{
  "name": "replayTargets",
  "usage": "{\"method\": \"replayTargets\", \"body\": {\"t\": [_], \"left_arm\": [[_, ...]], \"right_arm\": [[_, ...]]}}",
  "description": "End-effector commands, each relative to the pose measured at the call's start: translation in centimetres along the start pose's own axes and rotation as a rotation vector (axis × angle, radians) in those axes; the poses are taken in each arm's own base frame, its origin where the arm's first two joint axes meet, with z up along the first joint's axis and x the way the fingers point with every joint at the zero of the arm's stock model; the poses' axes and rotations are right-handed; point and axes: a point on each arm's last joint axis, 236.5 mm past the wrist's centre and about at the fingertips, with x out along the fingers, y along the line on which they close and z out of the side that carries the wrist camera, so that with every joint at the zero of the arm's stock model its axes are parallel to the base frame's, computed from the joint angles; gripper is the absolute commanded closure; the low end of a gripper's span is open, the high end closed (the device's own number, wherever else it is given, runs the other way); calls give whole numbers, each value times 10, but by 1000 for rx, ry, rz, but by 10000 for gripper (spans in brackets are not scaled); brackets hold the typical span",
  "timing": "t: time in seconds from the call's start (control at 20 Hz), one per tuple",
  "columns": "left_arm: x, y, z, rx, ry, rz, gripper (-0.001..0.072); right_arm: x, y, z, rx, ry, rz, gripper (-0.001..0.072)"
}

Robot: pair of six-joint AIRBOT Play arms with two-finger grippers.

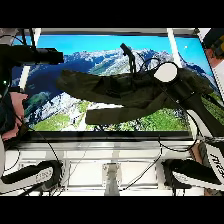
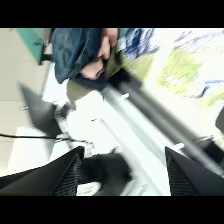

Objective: Fold the clothes and pants, and hang the long-sleeved shirts on hangers.

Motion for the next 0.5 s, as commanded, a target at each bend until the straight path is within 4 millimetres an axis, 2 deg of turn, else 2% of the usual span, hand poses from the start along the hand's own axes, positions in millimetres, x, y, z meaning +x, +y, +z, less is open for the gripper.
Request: {"method": "replayTargets", "body": {"t": [0.0,0.05,0.1,0.15,0.2,0.25,0.35,0.45], "left_arm": [[-1,-1,-8,-1,36,-7,692],[-1,-3,-15,-1,64,-15,700],[-1,-5,-24,-2,99,-24,700],[-1,-7,-31,-4,131,-35,701],[0,-13,-41,-18,164,-64,701],[2,-26,-51,-14,193,-121,702],[4,-57,-84,5,275,-278,702],[6,-72,-140,-41,431,-371,702]], "right_arm": [[-28,-20,27,-127,-57,-158,157],[-46,-34,41,-154,-84,-228,224],[-65,-48,53,-168,-112,-290,347],[-86,-62,66,-173,-142,-352,530],[-106,-76,77,-165,-174,-402,672],[-125,-90,87,-144,-208,-437,677],[-154,-110,97,-108,-242,-433,681],[-170,-104,88,-112,-194,-288,681]]}}
